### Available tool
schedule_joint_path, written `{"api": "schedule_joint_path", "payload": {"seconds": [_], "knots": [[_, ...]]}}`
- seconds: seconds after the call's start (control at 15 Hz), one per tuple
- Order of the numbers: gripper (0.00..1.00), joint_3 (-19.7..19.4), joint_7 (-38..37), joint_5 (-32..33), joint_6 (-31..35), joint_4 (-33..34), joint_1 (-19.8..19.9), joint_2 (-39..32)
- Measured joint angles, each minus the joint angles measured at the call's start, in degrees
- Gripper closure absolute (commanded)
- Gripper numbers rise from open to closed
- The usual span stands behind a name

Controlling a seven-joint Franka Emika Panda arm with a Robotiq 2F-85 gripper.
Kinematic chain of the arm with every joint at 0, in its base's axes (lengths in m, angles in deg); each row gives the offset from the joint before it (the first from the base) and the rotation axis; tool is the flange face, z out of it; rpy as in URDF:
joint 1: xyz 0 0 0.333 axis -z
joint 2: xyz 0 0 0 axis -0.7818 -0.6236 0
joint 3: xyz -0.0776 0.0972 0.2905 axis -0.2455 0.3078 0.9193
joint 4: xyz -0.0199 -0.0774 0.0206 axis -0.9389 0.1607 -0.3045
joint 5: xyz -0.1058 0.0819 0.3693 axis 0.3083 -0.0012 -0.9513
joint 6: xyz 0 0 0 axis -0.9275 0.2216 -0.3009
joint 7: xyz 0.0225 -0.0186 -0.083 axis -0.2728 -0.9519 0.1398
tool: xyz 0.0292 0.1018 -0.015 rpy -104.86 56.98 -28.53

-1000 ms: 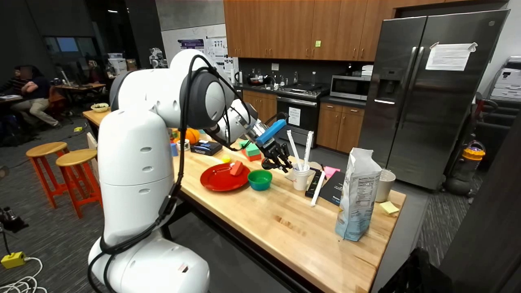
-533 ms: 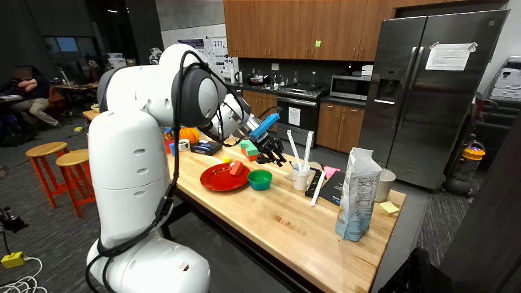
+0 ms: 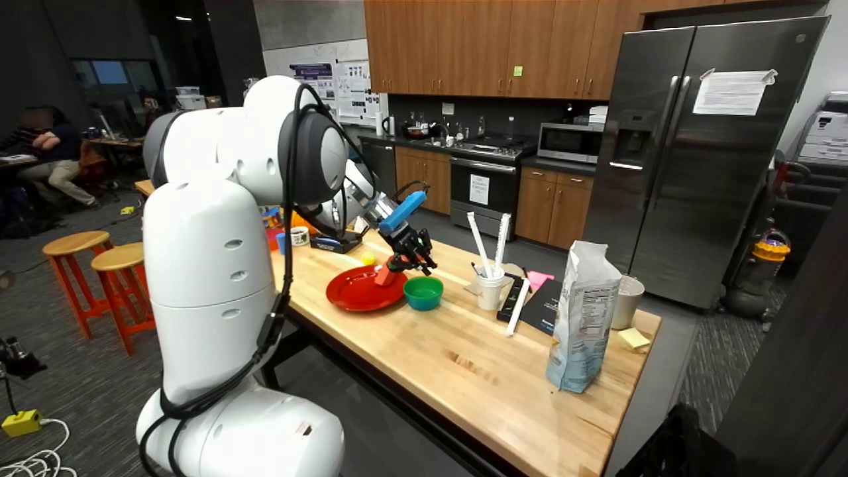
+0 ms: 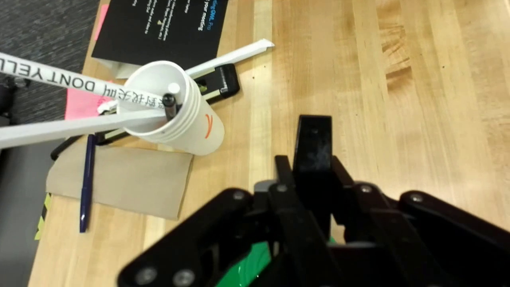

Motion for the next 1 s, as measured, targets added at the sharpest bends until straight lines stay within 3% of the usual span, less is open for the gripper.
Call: {"api": "schedule_joint_path", "payload": {"seconds": [1.0], "knots": [[0.94,1.72,0.88,-2.16,0.09,-1.18,-1.79,-6.29]]}}
